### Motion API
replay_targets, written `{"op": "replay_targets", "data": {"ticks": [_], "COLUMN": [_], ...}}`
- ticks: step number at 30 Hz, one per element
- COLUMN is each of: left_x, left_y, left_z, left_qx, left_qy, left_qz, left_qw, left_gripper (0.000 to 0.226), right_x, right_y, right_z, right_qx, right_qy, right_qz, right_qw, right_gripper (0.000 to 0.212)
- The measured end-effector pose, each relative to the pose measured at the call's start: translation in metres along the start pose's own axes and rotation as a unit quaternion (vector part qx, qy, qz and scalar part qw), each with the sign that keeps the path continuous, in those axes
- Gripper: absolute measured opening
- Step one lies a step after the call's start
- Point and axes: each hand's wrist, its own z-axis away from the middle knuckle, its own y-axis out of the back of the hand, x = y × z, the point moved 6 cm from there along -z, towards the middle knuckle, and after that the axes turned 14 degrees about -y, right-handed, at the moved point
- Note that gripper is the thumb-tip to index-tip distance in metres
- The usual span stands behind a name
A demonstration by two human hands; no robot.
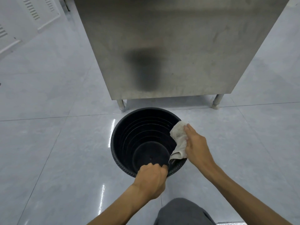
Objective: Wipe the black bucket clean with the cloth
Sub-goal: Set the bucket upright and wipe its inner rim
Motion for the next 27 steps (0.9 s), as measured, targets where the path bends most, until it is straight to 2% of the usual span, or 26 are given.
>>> {"op": "replay_targets", "data": {"ticks": [6, 9, 11, 15, 17, 19, 24, 27], "left_x": [0.003, 0.001, -0.002, -0.007, -0.011, -0.015, -0.023, -0.05], "left_y": [0.002, 0.003, 0.0, -0.006, -0.008, -0.011, -0.009, -0.003], "left_z": [0.0, 0.0, 0.001, 0.004, 0.005, 0.005, 0.008, 0.016], "left_qx": [0.001, 0.024, 0.041, 0.058, 0.065, 0.058, 0.065, 0.084], "left_qy": [0.009, 0.009, 0.007, -0.007, -0.011, -0.008, 0.01, 0.052], "left_qz": [0.0, 0.007, 0.022, 0.025, 0.013, 0.005, 0.034, 0.03], "left_qw": [1.0, 1.0, 0.999, 0.998, 0.998, 0.998, 0.997, 0.995], "left_gripper": [0.015, 0.022, 0.033, 0.06, 0.069, 0.074, 0.096, 0.098], "right_x": [0.013, 0.022, 0.031, 0.026, 0.019, 0.014, 0.008, 0.008], "right_y": [0.037, 0.03, 0.018, 0.003, -0.015, -0.029, -0.037, -0.038], "right_z": [-0.013, -0.015, -0.016, -0.016, -0.009, -0.004, -0.005, -0.004], "right_qx": [0.057, -0.03, -0.098, -0.122, -0.104, -0.054, -0.024, -0.022], "right_qy": [0.029, 0.057, 0.04, 0.032, 0.051, 0.033, -0.026, -0.027], "right_qz": [-0.051, 0.024, 0.043, 0.069, 0.143, 0.196, 0.204, 0.22], "right_qw": [0.997, 0.998, 0.993, 0.99, 0.983, 0.979, 0.978, 0.975], "right_gripper": [0.055, 0.055, 0.054, 0.06, 0.064, 0.065, 0.072, 0.076]}}
